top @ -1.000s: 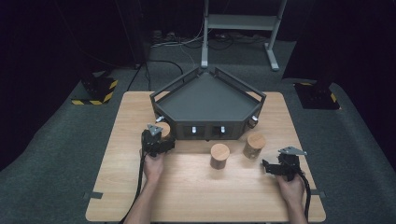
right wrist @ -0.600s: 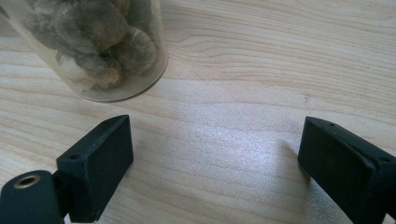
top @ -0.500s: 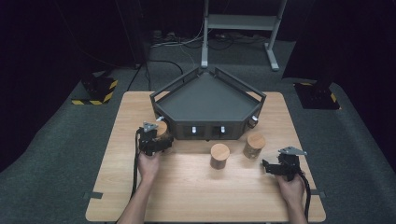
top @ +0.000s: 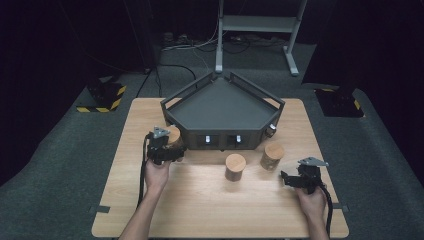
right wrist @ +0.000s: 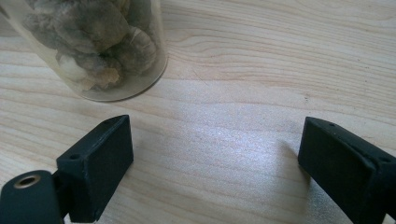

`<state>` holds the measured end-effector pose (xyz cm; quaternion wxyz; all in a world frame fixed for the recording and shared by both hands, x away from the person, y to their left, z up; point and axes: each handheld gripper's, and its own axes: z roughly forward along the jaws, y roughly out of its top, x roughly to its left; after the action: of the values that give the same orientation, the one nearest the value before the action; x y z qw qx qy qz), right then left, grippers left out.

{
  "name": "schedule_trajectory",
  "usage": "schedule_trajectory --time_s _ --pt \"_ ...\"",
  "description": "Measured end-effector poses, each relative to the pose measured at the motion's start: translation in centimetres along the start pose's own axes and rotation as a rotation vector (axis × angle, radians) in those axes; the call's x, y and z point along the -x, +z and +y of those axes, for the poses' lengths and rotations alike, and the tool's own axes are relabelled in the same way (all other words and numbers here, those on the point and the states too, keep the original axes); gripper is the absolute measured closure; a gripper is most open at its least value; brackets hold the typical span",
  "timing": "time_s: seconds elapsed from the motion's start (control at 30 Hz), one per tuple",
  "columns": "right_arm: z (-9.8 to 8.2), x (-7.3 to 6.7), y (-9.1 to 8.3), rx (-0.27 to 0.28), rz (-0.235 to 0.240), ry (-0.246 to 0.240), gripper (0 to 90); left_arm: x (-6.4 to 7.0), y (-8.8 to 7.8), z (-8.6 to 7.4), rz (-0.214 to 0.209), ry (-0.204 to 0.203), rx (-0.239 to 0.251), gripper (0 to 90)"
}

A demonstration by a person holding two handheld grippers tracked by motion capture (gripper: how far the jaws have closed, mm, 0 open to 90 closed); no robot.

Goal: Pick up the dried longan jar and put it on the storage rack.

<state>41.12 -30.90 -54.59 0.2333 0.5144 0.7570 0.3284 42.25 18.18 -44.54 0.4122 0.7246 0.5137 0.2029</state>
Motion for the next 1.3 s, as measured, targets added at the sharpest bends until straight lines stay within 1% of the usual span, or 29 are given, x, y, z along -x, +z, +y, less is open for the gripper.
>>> schedule_trajectory --time_s 0.07,0.13,0.17,0.23,0.27,0.3,0.37,0.4,0.5,0.53,0.7,0.77,0.8,0.9,0.97,1.0,1.07,1.2,1.27,1.3 --pt "0.0 0.0 0.0 0.000 0.000 0.001 10.2 0.2 -0.2 0.3 -0.013 0.008 0.001 26.1" --pt "0.0 0.0 0.0 0.000 0.000 0.000 10.2 0.5 -0.6 0.9 -0.030 0.016 0.002 26.1" --pt "0.0 0.0 0.0 0.000 0.000 0.000 10.2 0.5 -0.6 0.9 -0.030 0.016 0.002 26.1" --pt "0.0 0.0 0.0 0.000 0.000 0.001 10.2 0.6 -0.7 1.3 -0.036 0.019 0.006 26.1" --pt "0.0 0.0 0.0 0.000 0.000 0.001 10.2 0.8 -1.0 1.8 -0.042 0.027 0.014 26.1" --pt "0.0 0.0 0.0 0.000 0.000 0.001 10.2 0.8 -1.0 1.8 -0.042 0.027 0.014 26.1" --pt "0.0 0.0 0.0 0.000 0.000 0.001 10.2 1.2 -1.4 2.3 -0.057 0.035 0.024 26.1" --pt "0.0 0.0 0.0 0.000 0.000 0.001 10.2 1.2 -1.4 2.3 -0.057 0.035 0.024 26.1" --pt "0.0 0.0 0.0 0.000 0.000 0.001 10.1 1.7 -1.9 3.0 -0.072 0.059 0.026 26.1" --pt "0.0 0.0 0.0 0.000 0.000 0.001 10.1 1.7 -1.9 3.0 -0.072 0.059 0.026 26.1" --pt "0.0 0.0 0.0 -0.001 0.000 0.002 10.1 2.3 -2.1 4.2 -0.085 0.088 0.019 26.2" --pt "0.0 0.0 0.0 -0.001 0.000 0.001 10.1 2.8 -2.3 4.9 -0.094 0.107 0.021 26.2" --pt "0.0 0.0 0.0 -0.001 0.000 0.001 10.1 2.8 -2.3 4.9 -0.094 0.107 0.021 26.2" --pt "0.0 0.0 0.0 -0.001 0.000 0.002 10.1 3.1 -2.5 5.9 -0.108 0.119 0.021 26.2" --pt "0.0 0.0 0.0 0.000 0.000 0.001 10.1 3.2 -2.5 6.4 -0.109 0.130 0.012 26.2" --pt "0.0 0.0 0.0 -0.001 0.000 0.003 10.1 3.2 -2.5 6.4 -0.109 0.130 0.012 26.2" --pt "0.0 0.0 0.0 -0.001 0.000 0.002 10.1 3.3 -2.5 7.0 -0.101 0.143 0.008 26.2" --pt "0.0 0.0 0.0 0.000 0.000 0.001 10.1 3.5 -2.5 7.6 -0.116 0.143 0.015 26.2" --pt "0.0 0.0 0.0 -0.001 0.000 0.002 10.1 3.6 -2.4 8.3 -0.120 0.145 0.016 26.2" --pt "0.0 0.0 0.0 -0.001 0.000 0.002 10.1 3.6 -2.4 8.3 -0.120 0.145 0.016 26.2"
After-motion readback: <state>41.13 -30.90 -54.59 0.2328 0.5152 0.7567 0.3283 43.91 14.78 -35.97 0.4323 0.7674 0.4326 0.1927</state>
